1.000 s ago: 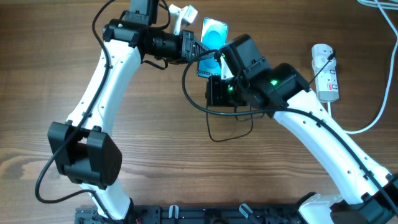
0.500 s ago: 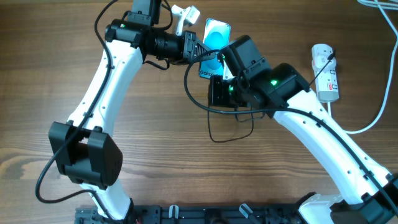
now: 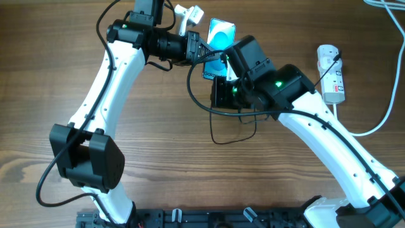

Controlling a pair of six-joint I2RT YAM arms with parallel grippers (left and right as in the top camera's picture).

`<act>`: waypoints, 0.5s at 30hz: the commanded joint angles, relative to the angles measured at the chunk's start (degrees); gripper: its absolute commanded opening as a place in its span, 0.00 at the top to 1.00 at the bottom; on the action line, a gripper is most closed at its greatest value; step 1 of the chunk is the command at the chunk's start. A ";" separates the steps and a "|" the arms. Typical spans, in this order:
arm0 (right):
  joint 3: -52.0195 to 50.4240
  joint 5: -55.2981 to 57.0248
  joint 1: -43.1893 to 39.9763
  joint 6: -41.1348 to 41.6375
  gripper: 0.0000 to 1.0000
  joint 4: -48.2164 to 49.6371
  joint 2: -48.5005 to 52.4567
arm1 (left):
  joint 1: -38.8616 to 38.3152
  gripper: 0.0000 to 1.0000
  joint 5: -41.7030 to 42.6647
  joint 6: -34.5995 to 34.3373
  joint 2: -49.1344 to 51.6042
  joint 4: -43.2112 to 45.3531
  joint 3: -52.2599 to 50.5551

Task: Plug charger to phone and switch on socket

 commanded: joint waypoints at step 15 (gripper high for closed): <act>0.55 1.05 0.07 -0.07 0.96 -0.96 0.48 | -0.15 0.96 3.30 0.92 -0.37 -0.11 0.79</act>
